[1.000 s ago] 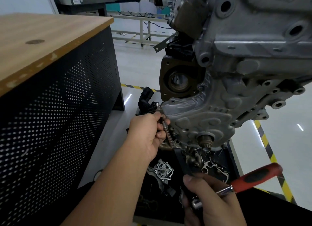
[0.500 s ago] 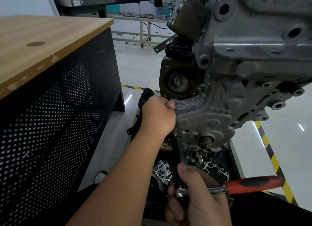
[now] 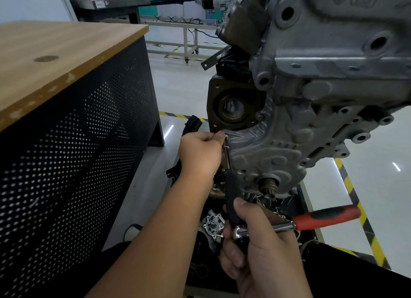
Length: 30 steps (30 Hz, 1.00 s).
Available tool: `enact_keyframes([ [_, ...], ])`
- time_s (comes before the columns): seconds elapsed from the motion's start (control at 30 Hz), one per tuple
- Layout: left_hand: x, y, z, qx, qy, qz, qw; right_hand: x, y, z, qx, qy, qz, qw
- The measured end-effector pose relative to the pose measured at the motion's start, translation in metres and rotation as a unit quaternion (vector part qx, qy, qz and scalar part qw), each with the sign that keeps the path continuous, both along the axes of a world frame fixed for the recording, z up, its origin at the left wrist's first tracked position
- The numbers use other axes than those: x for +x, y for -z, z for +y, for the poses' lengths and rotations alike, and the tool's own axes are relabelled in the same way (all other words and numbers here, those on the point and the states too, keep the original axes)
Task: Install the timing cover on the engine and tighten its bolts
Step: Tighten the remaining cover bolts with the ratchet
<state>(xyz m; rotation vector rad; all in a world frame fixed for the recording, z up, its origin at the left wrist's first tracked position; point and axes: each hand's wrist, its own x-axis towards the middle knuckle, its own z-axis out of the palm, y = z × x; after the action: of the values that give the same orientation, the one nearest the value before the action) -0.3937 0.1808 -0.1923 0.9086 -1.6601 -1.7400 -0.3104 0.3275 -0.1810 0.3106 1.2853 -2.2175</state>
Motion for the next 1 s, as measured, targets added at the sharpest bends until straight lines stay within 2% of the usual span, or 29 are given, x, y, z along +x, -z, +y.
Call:
enact_keyframes([
  [0.13, 0.003, -0.004, 0.001, 0.07, -0.006, 0.007, 0.998, 0.0, 0.007, 0.001, 0.04, -0.014, 0.051, 0.998],
  [0.23, 0.01, -0.004, 0.009, 0.121, -0.015, 0.004, 0.993, -0.005, 0.01, -0.001, 0.167, -0.017, 0.158, 0.973],
  [0.3, 0.02, 0.0, 0.016, 0.142, -0.022, -0.035, 0.989, -0.014, 0.011, -0.004, 0.207, -0.004, 0.188, 0.96],
  [0.33, 0.026, 0.001, 0.021, 0.154, -0.01, -0.065, 0.986, -0.016, 0.012, -0.005, 0.227, -0.004, 0.201, 0.953],
  [0.4, 0.04, 0.002, 0.029, 0.202, 0.065, -0.102, 0.972, -0.007, 0.01, -0.007, 0.317, -0.022, 0.27, 0.909],
  [0.43, 0.047, 0.002, 0.031, 0.221, 0.108, -0.107, 0.963, 0.0, 0.009, -0.009, 0.34, -0.019, 0.28, 0.898],
  [0.47, 0.054, 0.001, 0.032, 0.23, 0.143, -0.108, 0.957, 0.004, 0.007, -0.009, 0.314, -0.028, 0.261, 0.912],
  [0.5, 0.061, 0.001, 0.032, 0.236, 0.168, -0.1, 0.952, 0.012, 0.004, -0.009, 0.245, -0.032, 0.207, 0.947],
  [0.53, 0.065, 0.0, 0.032, 0.243, 0.184, -0.084, 0.949, 0.009, -0.002, -0.008, 0.151, -0.032, 0.127, 0.98],
  [0.57, 0.068, -0.003, 0.033, 0.255, 0.19, -0.065, 0.946, 0.012, -0.005, -0.008, 0.047, -0.038, 0.038, 0.997],
  [0.63, 0.068, -0.006, 0.035, 0.279, 0.174, -0.022, 0.944, 0.014, -0.013, -0.008, -0.091, -0.029, -0.096, 0.991],
  [0.67, 0.065, -0.008, 0.037, 0.275, 0.161, -0.012, 0.948, 0.017, -0.014, -0.008, -0.116, -0.022, -0.113, 0.987],
  [0.7, 0.063, -0.009, 0.039, 0.257, 0.15, -0.017, 0.955, 0.022, -0.012, -0.008, -0.108, -0.01, -0.099, 0.989],
  [0.77, 0.062, -0.013, 0.042, 0.222, 0.141, -0.038, 0.964, 0.03, -0.006, -0.007, 0.013, 0.044, 0.016, 0.999],
  [0.8, 0.063, -0.015, 0.042, 0.205, 0.141, -0.046, 0.968, 0.032, -0.001, -0.004, 0.111, 0.086, 0.102, 0.985],
  [0.87, 0.065, -0.018, 0.043, 0.136, 0.143, -0.066, 0.978, 0.035, 0.008, 0.003, 0.293, 0.133, 0.282, 0.904],
  [0.9, 0.066, -0.018, 0.045, 0.098, 0.137, -0.079, 0.983, 0.036, 0.009, 0.005, 0.343, 0.126, 0.341, 0.866],
  [0.93, 0.067, -0.017, 0.045, 0.069, 0.128, -0.089, 0.985, 0.036, 0.012, 0.006, 0.36, 0.108, 0.372, 0.849],
  [1.0, 0.072, -0.018, 0.043, 0.057, 0.107, -0.098, 0.988, 0.037, 0.013, 0.005, 0.357, 0.073, 0.36, 0.859],
])
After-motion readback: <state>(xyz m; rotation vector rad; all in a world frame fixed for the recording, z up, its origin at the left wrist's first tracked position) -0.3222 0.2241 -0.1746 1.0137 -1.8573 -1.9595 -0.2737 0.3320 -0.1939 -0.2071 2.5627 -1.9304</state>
